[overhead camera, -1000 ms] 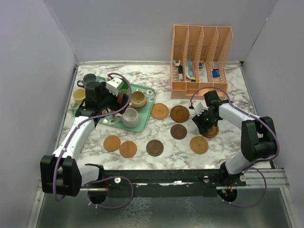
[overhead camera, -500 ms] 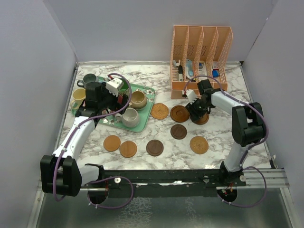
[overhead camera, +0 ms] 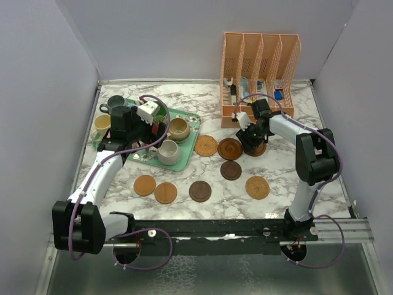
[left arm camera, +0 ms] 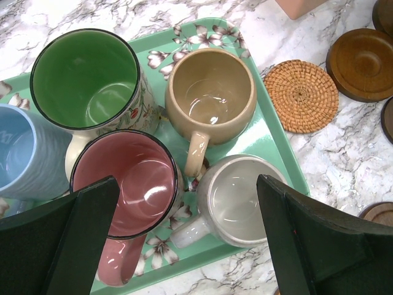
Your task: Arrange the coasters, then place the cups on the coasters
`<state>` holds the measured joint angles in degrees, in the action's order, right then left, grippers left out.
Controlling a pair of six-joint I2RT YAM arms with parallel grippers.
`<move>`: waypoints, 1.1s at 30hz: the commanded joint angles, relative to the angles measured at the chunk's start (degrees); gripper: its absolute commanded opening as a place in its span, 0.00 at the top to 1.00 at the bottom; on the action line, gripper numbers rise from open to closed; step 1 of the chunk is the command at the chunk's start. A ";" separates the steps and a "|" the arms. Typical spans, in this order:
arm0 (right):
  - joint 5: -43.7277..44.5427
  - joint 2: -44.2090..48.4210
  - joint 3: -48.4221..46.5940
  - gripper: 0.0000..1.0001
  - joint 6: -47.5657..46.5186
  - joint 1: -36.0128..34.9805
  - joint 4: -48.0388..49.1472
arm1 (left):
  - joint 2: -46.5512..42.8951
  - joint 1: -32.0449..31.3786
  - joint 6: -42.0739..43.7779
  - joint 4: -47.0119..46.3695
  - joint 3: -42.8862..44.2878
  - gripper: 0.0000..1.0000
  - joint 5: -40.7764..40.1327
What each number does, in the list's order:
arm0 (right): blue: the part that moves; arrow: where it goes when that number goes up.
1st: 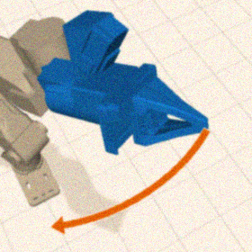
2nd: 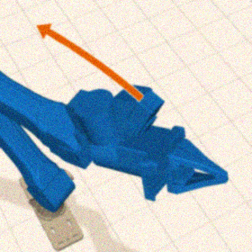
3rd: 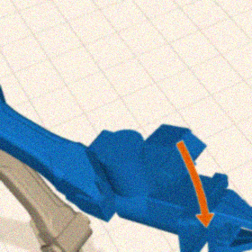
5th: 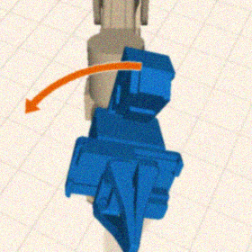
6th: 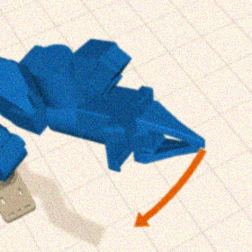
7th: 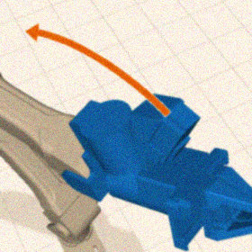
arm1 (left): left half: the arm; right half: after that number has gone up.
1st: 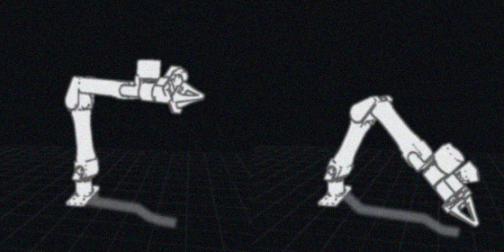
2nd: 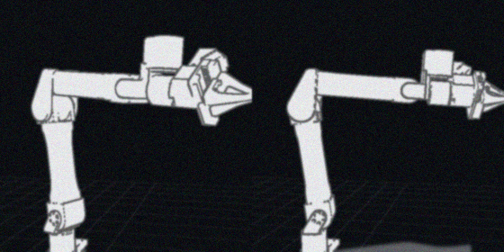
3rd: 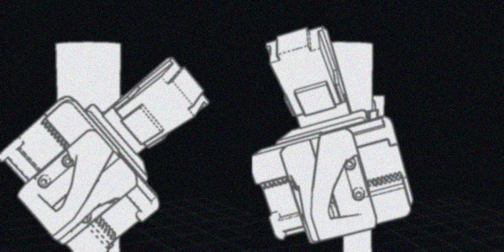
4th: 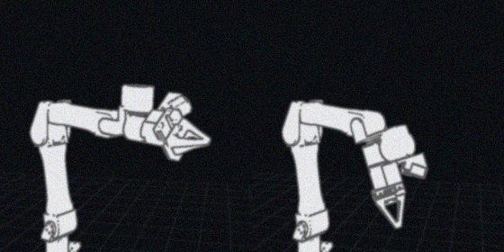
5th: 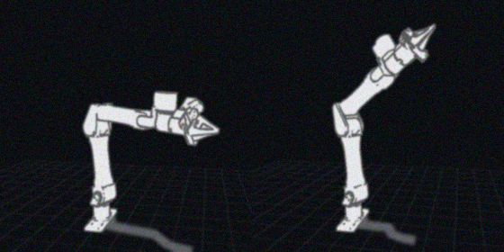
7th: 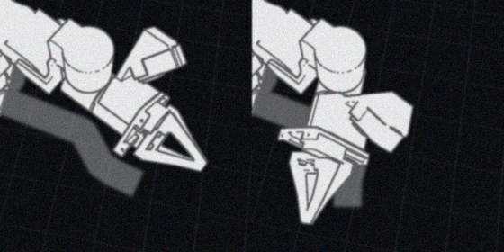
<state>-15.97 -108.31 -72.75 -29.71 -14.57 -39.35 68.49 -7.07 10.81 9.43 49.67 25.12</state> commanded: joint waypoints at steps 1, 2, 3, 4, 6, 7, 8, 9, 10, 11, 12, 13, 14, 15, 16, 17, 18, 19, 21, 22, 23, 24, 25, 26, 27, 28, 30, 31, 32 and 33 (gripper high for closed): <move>2.09 1.49 1.82 0.50 -0.67 -0.32 2.63 | -0.61 0.30 -0.18 -1.63 -0.85 0.01 1.92; 2.11 2.55 2.20 0.48 -0.69 -0.35 2.47 | -0.70 0.30 -0.10 -1.67 -0.88 0.01 1.88; 2.08 3.55 2.68 0.46 -0.70 -0.37 2.44 | -0.79 0.30 -0.14 -1.69 -0.94 0.01 1.86; 2.08 4.70 3.24 0.45 -0.65 -0.37 2.52 | -0.85 0.30 -0.07 -1.65 -0.97 0.01 1.86; 1.37 6.53 3.81 0.43 -0.38 -0.37 2.44 | -0.82 0.30 -0.08 -1.65 -1.00 0.01 1.86; 0.49 7.38 3.92 0.43 -0.16 -0.37 2.45 | -0.74 0.30 -0.06 -1.69 -1.00 0.01 1.93; -0.48 8.08 3.93 0.42 0.14 -0.49 2.53 | -0.68 0.30 -0.15 -1.76 -0.94 0.01 2.01; -1.54 8.57 3.93 0.40 0.46 -0.73 2.74 | -0.64 0.30 -0.10 -1.77 -0.97 0.01 2.18; -2.11 9.04 3.95 0.39 0.78 -1.12 3.16 | -0.59 0.35 -0.24 -1.82 -0.98 0.01 2.23; -2.48 9.25 4.02 0.39 1.09 -1.59 3.74 | -0.62 0.31 -0.19 -1.84 -1.06 0.01 2.26; -2.72 9.39 4.12 0.39 1.41 -2.28 4.88 | -0.56 0.30 -0.20 -1.90 -1.14 0.01 2.35; -3.06 9.26 4.15 0.39 1.57 -2.99 5.67 | -0.61 0.30 -0.13 -1.94 -1.23 0.01 2.30; -3.18 8.92 3.94 0.39 1.58 -3.72 6.12 | -0.62 0.30 -0.11 -1.97 -1.26 0.01 2.36; -3.02 8.24 3.56 0.40 1.52 -4.62 6.36 | -0.64 0.30 -0.11 -2.03 -1.32 0.01 2.34; -2.50 7.49 3.13 0.41 1.49 -5.46 6.62 | -0.68 0.30 -0.15 -2.05 -1.33 0.01 2.32; -2.05 6.69 2.72 0.42 1.52 -6.20 7.04 | -0.72 0.30 -0.15 -2.05 -1.33 0.01 2.22; -1.94 5.96 2.30 0.43 1.52 -6.85 7.30 | -0.72 0.30 -0.13 -2.05 -1.25 0.01 2.18; -1.96 5.16 1.75 0.44 1.48 -7.47 7.50 | -0.80 0.30 -0.16 -1.99 -1.24 0.01 2.10; -2.17 3.72 0.90 0.44 1.27 -8.67 7.54 | -0.96 0.30 -0.11 -2.02 -1.29 0.01 2.04; -2.41 3.08 0.41 0.44 1.13 -9.17 7.46 | -1.06 0.30 -0.10 -1.96 -1.30 0.01 2.02; -2.62 2.21 0.02 0.44 1.07 -9.86 7.19 | -1.14 0.30 -0.04 -1.94 -1.30 0.01 2.03; -3.07 1.62 -0.28 0.44 0.99 -10.47 6.95 | -1.16 0.35 -0.01 -1.91 -1.33 0.01 1.89; -3.76 1.02 -0.55 0.44 0.78 -11.04 6.52 | -1.24 0.31 0.00 -1.88 -1.31 0.01 1.91; -4.47 0.64 -0.73 0.43 0.65 -11.59 6.14 | -1.24 0.30 -0.07 -1.86 -1.33 0.01 1.93; -5.18 0.37 -0.76 0.42 0.58 -12.08 5.98 | -1.23 0.35 -0.01 -1.87 -1.33 0.01 1.93; -5.65 0.16 -0.66 0.41 0.49 -12.45 5.89 | -1.18 0.31 -0.02 -1.87 -1.33 0.01 1.89; -5.96 -0.28 -0.57 0.39 0.44 -12.92 5.93 | -1.12 0.30 0.06 -1.87 -1.40 0.01 1.91; -5.81 -0.57 -0.56 0.38 0.45 -12.94 6.00 | -1.06 0.30 0.03 -1.82 -1.42 0.01 1.90; -5.23 -0.85 -0.65 0.38 0.42 -12.94 6.21 | -1.09 0.30 -0.02 -1.82 -1.42 0.01 1.98; -4.58 -1.16 -0.66 0.37 0.37 -12.90 6.47 | -1.08 0.30 0.04 -1.82 -1.48 0.01 2.03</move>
<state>-19.49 -107.72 -71.94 -28.80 -26.98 -33.82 68.49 -7.09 10.83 9.04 48.84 25.50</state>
